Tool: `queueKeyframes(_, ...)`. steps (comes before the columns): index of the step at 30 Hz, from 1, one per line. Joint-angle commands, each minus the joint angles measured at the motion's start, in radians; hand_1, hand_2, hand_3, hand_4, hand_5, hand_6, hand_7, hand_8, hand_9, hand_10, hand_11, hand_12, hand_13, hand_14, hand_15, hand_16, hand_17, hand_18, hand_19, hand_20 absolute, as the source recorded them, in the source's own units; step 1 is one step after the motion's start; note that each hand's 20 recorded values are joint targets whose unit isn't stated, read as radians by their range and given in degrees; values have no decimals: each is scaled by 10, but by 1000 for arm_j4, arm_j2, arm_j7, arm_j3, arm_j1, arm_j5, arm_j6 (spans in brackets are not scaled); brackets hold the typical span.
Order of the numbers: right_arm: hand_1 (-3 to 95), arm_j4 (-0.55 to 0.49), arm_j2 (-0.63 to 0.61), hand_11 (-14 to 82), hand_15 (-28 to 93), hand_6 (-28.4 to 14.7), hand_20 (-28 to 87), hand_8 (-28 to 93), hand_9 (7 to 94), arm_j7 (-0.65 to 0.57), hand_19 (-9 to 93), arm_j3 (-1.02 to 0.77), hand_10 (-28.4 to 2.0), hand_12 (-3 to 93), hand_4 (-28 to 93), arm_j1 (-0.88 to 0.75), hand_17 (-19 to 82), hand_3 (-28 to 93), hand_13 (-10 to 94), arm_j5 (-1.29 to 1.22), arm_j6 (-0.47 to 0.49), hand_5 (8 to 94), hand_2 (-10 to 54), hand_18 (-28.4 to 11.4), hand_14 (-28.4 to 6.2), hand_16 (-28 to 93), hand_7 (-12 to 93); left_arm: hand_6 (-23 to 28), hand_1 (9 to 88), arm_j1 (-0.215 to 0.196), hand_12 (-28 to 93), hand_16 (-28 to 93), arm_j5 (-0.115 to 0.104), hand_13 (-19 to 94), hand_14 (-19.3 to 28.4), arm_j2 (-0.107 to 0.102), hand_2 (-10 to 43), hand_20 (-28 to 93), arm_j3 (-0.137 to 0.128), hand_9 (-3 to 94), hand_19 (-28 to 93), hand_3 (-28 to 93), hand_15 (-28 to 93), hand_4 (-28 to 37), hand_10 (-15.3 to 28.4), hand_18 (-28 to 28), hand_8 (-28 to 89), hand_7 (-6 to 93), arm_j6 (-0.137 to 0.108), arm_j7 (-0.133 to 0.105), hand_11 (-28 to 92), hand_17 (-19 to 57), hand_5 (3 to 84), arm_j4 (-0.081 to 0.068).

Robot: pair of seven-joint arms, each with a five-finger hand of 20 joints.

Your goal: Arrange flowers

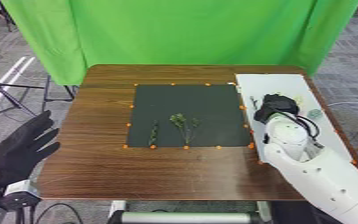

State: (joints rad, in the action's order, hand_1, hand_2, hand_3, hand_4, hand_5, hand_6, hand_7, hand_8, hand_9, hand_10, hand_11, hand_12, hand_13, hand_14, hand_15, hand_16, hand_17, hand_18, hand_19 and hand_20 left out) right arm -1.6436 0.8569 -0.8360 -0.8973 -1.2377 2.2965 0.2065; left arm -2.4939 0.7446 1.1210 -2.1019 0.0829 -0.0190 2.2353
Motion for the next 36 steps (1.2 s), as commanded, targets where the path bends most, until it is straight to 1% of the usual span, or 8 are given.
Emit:
queueKeyframes(1, 410, 21, 28, 604, 787, -4, 542, 130, 731, 28, 919, 33, -110, 452, -282, -28, 325, 719, 694, -29, -31, 673, -95, -229, -95, 361, 487, 8, 237, -1, 215, 91, 0, 122, 114, 5, -38, 98, 3, 167, 352, 687, 124, -280, 89, 189, -91, 175, 1, 7, 96, -132, 211, 0)
queueKeyframes(2, 452, 20, 30, 599, 789, 2, 541, 137, 753, 34, 922, 27, -105, 462, -281, -33, 331, 742, 706, -40, -28, 690, -95, -228, -93, 362, 491, 8, 237, 0, 215, 91, 0, 122, 114, 4, -37, 98, 3, 167, 352, 687, 124, -281, 89, 188, -91, 174, 0, 7, 97, -132, 211, 0)
queueKeyframes(5, 471, 17, 30, 594, 792, 5, 543, 142, 773, 54, 927, 11, -101, 485, -282, -46, 336, 775, 714, -79, -35, 704, -95, -229, -91, 366, 498, 9, 237, 0, 216, 91, 0, 122, 114, 5, -37, 98, 4, 167, 351, 687, 123, -281, 88, 189, -90, 173, 0, 8, 98, -132, 211, -1)
queueKeyframes(9, 450, 14, 24, 601, 806, -6, 554, 158, 782, 94, 930, -6, -104, 503, -249, -65, 337, 817, 717, -91, -87, 715, -95, -232, -98, 378, 508, 8, 238, 7, 215, 91, -2, 122, 114, 2, -37, 98, 6, 167, 352, 686, 123, -282, 88, 188, -89, 173, -3, 11, 96, -132, 211, -4)
queueKeyframes(14, 423, -6, 10, 643, 831, -15, 592, 200, 797, 119, 932, -31, -104, 481, -179, -88, 342, 828, 726, -89, -179, 747, -95, -235, -107, 393, 501, 8, 238, -4, 215, 91, 0, 122, 114, 5, -33, 98, 2, 167, 351, 685, 123, -281, 89, 188, -89, 173, -2, 5, 96, -132, 211, 1)
queueKeyframes(24, 404, -129, 3, 657, 845, -16, 634, 218, 816, 115, 932, -109, -104, 488, -153, -120, 366, 849, 747, -103, -292, 761, -95, -236, -106, 399, 506, 8, 237, 2, 214, 90, -1, 122, 114, -6, -34, 98, 1, 167, 351, 687, 126, -280, 88, 188, -90, 175, 5, 8, 98, -132, 211, -3)
queueKeyframes(30, 403, -204, 18, 658, 847, -17, 643, 221, 818, 146, 932, -101, -103, 491, -148, -148, 371, 851, 750, -102, -284, 762, -95, -235, -104, 400, 510, 8, 237, 8, 215, 90, -3, 122, 114, -11, -34, 98, 1, 167, 351, 688, 125, -279, 88, 189, -90, 174, 9, 13, 98, -132, 211, -7)
queueKeyframes(36, 404, -236, 41, 658, 847, -17, 645, 222, 818, 181, 932, -73, -102, 492, -149, -173, 372, 850, 753, -108, -261, 764, -95, -235, -102, 400, 509, 8, 238, 13, 214, 91, -3, 122, 114, -14, -33, 98, 3, 167, 351, 687, 125, -280, 88, 188, -90, 173, 12, 16, 98, -132, 211, -10)
